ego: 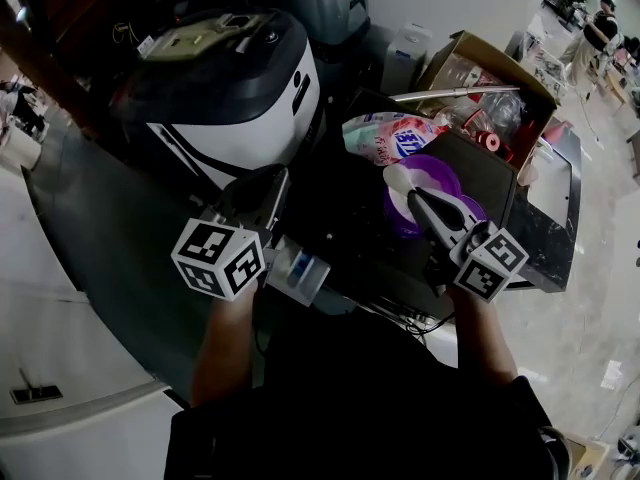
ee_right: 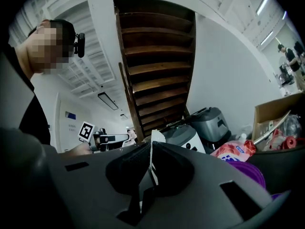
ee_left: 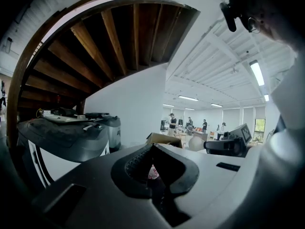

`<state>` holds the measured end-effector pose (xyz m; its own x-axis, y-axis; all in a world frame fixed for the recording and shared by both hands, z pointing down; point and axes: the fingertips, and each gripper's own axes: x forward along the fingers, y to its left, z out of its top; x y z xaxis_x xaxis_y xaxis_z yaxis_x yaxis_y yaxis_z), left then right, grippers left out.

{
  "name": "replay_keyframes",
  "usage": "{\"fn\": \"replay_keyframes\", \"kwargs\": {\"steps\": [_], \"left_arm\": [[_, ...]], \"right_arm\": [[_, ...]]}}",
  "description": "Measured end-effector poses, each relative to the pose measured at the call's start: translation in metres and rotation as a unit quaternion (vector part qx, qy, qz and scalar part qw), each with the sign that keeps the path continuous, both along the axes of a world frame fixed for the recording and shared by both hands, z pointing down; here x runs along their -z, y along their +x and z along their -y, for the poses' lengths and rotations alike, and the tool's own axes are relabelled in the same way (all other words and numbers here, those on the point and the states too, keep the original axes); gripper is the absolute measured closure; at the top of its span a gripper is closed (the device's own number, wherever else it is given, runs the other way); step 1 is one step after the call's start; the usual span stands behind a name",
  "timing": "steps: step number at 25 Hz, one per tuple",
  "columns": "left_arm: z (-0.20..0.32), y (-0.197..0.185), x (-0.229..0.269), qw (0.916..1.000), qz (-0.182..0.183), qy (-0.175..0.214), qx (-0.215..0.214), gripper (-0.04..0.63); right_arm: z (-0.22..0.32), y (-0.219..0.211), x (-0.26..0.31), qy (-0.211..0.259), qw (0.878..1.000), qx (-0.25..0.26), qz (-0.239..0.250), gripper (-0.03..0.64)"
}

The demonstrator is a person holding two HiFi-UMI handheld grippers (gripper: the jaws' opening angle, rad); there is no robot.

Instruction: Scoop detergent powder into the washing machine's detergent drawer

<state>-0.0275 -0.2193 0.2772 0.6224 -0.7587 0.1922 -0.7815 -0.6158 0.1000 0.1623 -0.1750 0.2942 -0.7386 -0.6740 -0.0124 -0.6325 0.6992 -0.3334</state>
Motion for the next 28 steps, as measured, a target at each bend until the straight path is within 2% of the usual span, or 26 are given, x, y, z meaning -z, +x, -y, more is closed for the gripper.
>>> {"fn": "replay_keyframes", "kwargs": {"steps": [7,18,28], "left_arm": [[0.002,-0.016,0.004,0.9999,0.007,0.014,-0.002,0.586],[0.009,-0.044,-0.012,0.9998,-0.01,0.001,0.016,0.586],[0.014,-0.041,-0.02,0.9998,-0.012,-0.005,0.012,0.586]], "right_arm": [[0.013,-0.006,0.014,0.023,0.999,-0.029,0.002,0.595],[0.022,-0.04,0.003,0.017,0.999,-0.017,-0.025,0.595],[0.025,-0.042,0.004,0.021,0.999,-0.02,-0.039,0.595]]}}
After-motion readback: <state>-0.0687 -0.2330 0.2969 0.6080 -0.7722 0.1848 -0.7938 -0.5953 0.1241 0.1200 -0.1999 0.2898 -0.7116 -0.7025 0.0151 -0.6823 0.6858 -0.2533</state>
